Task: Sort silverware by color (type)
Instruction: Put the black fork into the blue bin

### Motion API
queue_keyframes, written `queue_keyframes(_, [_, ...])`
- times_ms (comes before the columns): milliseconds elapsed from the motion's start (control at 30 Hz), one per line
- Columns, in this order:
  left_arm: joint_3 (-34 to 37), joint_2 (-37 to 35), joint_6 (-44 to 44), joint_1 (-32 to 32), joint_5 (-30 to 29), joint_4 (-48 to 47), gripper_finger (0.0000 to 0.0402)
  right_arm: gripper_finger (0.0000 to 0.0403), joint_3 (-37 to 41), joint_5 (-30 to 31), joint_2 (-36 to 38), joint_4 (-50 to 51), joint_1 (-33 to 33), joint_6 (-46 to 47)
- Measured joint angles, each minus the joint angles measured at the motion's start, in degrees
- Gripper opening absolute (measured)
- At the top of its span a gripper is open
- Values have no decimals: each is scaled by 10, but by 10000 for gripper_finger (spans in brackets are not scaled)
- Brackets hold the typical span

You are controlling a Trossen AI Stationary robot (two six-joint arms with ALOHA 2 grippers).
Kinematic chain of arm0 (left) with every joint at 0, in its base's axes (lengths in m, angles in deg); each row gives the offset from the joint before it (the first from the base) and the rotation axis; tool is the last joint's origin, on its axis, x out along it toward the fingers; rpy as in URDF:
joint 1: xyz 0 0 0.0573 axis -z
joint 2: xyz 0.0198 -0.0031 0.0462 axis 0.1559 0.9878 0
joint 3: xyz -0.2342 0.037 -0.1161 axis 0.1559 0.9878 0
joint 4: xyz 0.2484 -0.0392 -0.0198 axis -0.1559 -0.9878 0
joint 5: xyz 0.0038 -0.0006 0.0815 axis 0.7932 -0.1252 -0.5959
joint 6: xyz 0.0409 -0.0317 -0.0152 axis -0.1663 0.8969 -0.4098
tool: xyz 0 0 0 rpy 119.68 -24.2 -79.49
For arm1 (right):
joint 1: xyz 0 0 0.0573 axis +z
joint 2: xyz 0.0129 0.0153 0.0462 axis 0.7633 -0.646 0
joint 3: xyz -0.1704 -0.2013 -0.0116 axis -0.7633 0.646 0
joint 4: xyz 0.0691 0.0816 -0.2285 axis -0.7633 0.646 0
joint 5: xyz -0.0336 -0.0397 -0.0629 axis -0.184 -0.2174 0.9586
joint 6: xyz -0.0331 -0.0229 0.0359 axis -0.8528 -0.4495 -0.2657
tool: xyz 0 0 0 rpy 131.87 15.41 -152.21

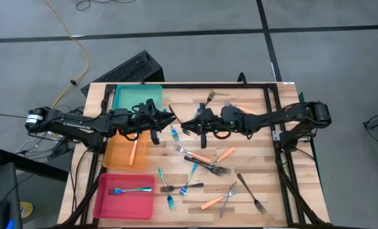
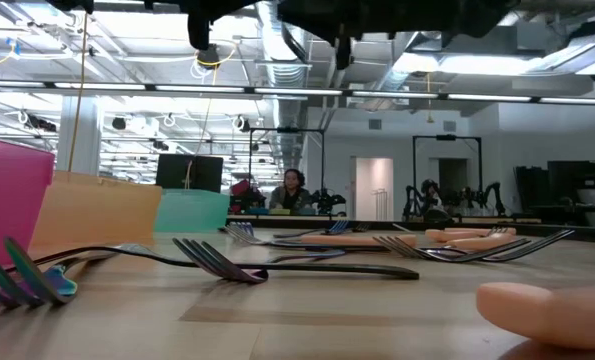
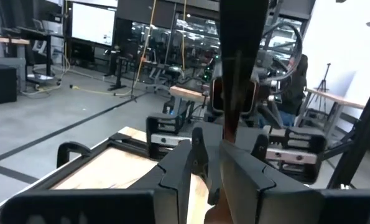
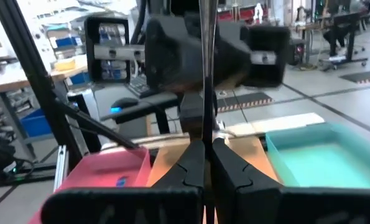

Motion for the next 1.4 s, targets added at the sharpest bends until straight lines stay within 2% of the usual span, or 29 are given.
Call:
queue_keyframes(133, [0, 0, 2, 0, 3, 2, 69, 29, -19, -9, -15, 3, 0, -7])
queue_keyframes(333, [0, 0, -3, 0, 37, 0, 69, 30, -23, -11, -15, 6, 0, -15])
queue_keyframes(600, [0, 0, -37, 0, 38, 6, 69, 30, -23, -7, 33, 18, 7, -57])
queue_keyframes(800, [0, 0, -84, 1, 114, 32, 71, 30, -23, -7, 55, 29, 7, -71])
queue_keyframes(933, [0, 0, -93, 0, 108, 34, 90, 30, -23, -7, 52, 32, 7, -70])
queue_keyframes(1200, [0, 0, -87, 0, 106, 54, 159, 30, -23, -7, 52, 25, 6, -74])
queue_keyframes(1400, [0, 0, -82, 0, 92, 68, 173, 30, -21, -8, 32, 9, 7, -75])
